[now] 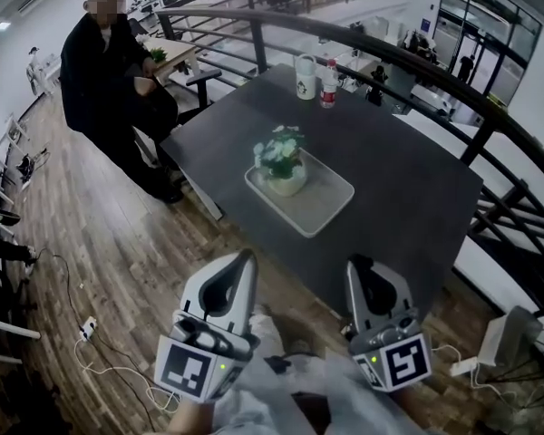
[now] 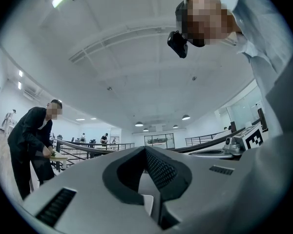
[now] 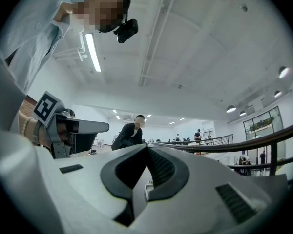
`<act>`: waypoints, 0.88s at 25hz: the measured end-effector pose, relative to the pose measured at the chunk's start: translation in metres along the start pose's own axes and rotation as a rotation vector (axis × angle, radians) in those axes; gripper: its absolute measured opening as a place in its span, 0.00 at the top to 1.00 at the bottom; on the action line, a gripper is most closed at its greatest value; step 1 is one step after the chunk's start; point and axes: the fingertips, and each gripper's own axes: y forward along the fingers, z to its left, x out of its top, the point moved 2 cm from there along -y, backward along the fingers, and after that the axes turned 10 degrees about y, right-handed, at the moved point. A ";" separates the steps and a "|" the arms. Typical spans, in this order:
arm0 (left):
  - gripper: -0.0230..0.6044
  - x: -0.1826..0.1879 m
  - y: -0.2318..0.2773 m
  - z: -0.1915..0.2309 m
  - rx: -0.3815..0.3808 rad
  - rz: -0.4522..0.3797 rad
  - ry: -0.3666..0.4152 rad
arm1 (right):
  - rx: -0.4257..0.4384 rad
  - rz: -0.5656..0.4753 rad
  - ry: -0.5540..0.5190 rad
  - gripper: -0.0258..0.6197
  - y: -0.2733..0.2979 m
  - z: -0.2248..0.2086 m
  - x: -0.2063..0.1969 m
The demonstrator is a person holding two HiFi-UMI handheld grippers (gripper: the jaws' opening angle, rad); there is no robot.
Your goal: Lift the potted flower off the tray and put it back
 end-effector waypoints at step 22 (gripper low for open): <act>0.96 -0.062 0.142 0.117 -0.209 -0.026 0.018 | -0.204 0.049 -0.054 0.96 0.132 -0.049 -0.028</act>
